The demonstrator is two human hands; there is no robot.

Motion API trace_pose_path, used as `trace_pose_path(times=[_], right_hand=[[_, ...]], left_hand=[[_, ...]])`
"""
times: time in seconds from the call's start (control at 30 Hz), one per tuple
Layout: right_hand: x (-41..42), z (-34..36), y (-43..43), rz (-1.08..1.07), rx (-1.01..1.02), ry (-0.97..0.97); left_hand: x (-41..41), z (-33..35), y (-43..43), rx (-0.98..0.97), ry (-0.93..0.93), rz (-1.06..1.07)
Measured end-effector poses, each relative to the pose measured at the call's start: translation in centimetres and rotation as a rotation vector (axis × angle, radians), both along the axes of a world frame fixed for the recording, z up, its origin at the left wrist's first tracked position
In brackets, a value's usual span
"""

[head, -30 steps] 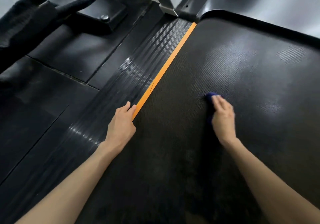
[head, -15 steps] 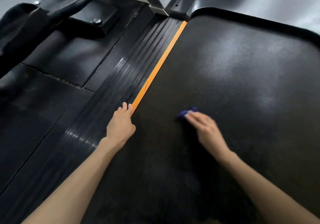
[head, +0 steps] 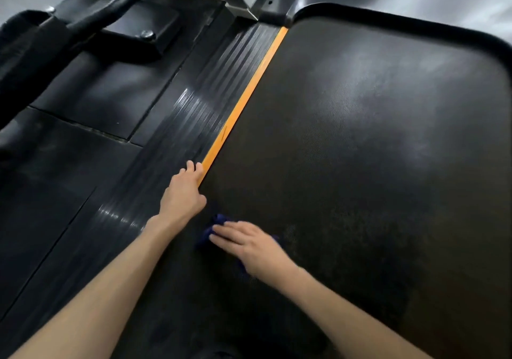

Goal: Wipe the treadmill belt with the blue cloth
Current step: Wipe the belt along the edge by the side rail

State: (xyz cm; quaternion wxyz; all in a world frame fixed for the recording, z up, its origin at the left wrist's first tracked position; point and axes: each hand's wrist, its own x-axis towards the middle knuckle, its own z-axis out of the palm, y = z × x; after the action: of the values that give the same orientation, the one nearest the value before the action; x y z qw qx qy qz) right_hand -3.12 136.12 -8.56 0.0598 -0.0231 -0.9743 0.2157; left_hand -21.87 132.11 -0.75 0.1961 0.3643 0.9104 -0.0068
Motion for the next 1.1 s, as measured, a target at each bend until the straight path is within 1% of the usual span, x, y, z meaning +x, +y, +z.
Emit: trace_pose_path(times=[0.03, 0.13, 0.17, 0.2, 0.27, 0.3, 0.33, 0.37, 0.43, 0.5, 0.53, 0.57, 0.6, 0.63, 0.73, 0.8, 0.9, 0.93, 0.97, 1.0, 1.1], right_hand=[[1.3, -0.3, 1.9, -0.110, 0.014, 0.033], [6.2, -1.1, 8.6, -0.700, 0.023, 0.125], [7.7, -0.9, 10.4, -0.846, 0.028, 0.139], [8.7, -0.6, 11.7, -0.970, 0.019, 0.156], [8.0, -0.3, 12.6, -1.189, -0.023, 0.170], [6.6, -0.1, 12.0, -1.233, -0.048, 0.185], [4.9, 0.0, 10.6, -1.195, -0.067, 0.204], [3.2, -0.1, 8.5, -1.068, -0.088, 0.215], [0.4, -0.5, 3.1, -0.661, -0.091, 0.167], [-0.6, -0.5, -1.3, -0.293, -0.033, 0.062], [-0.5, -0.6, -1.8, -0.168, -0.025, 0.023], [0.0, -0.5, -0.9, -0.097, -0.013, 0.034], [1.0, -0.6, 0.8, -0.099, 0.012, 0.053], [2.2, -0.5, 2.9, -0.173, 0.018, 0.053], [7.0, -0.5, 10.3, -0.622, 0.042, 0.141], [9.3, -0.5, 13.4, -0.865, 0.055, 0.135], [7.0, 0.2, 13.0, -1.180, 0.063, 0.105], [5.3, 0.5, 11.6, -1.216, 0.047, 0.090], [3.6, 0.9, 9.6, -1.162, 0.033, 0.090], [2.0, 0.9, 7.3, -1.016, 0.027, 0.100], [-0.4, 0.9, 0.4, -0.373, 0.019, 0.056]], left_hand=[[-0.2, 0.0, -0.2, 0.012, -0.025, 0.010], [-0.5, 0.0, -0.5, 0.020, -0.084, 0.019], [-0.5, 0.0, -0.5, 0.009, -0.087, 0.012], [-0.5, -0.1, -0.4, -0.002, -0.084, 0.002], [-0.5, -0.2, -0.2, -0.015, -0.069, -0.014], [-0.4, -0.3, -0.2, -0.018, -0.065, -0.015], [-0.2, -0.3, -0.2, -0.019, -0.062, -0.013], [-0.1, -0.3, -0.1, -0.018, -0.058, -0.011], [0.0, -0.4, -0.1, -0.013, -0.041, -0.018], [0.1, -0.5, -0.1, -0.001, -0.018, -0.024], [0.1, -0.5, -0.2, 0.013, -0.012, -0.020], [0.1, -0.5, -0.3, 0.028, -0.015, -0.010], [0.2, -0.5, -0.4, 0.041, -0.025, -0.001], [0.1, -0.6, -0.6, 0.049, -0.040, 0.003], [0.0, -0.6, -0.8, 0.052, -0.065, -0.007], [0.0, -0.6, -0.7, 0.043, -0.070, -0.005], [0.2, -0.5, -0.5, 0.039, -0.066, -0.001], [0.3, -0.5, -0.5, 0.039, -0.065, 0.000], [0.4, -0.5, -0.5, 0.040, -0.061, -0.001], [0.5, -0.6, -0.5, 0.041, -0.055, -0.004], [0.4, -0.7, -0.5, 0.050, -0.049, -0.015]])
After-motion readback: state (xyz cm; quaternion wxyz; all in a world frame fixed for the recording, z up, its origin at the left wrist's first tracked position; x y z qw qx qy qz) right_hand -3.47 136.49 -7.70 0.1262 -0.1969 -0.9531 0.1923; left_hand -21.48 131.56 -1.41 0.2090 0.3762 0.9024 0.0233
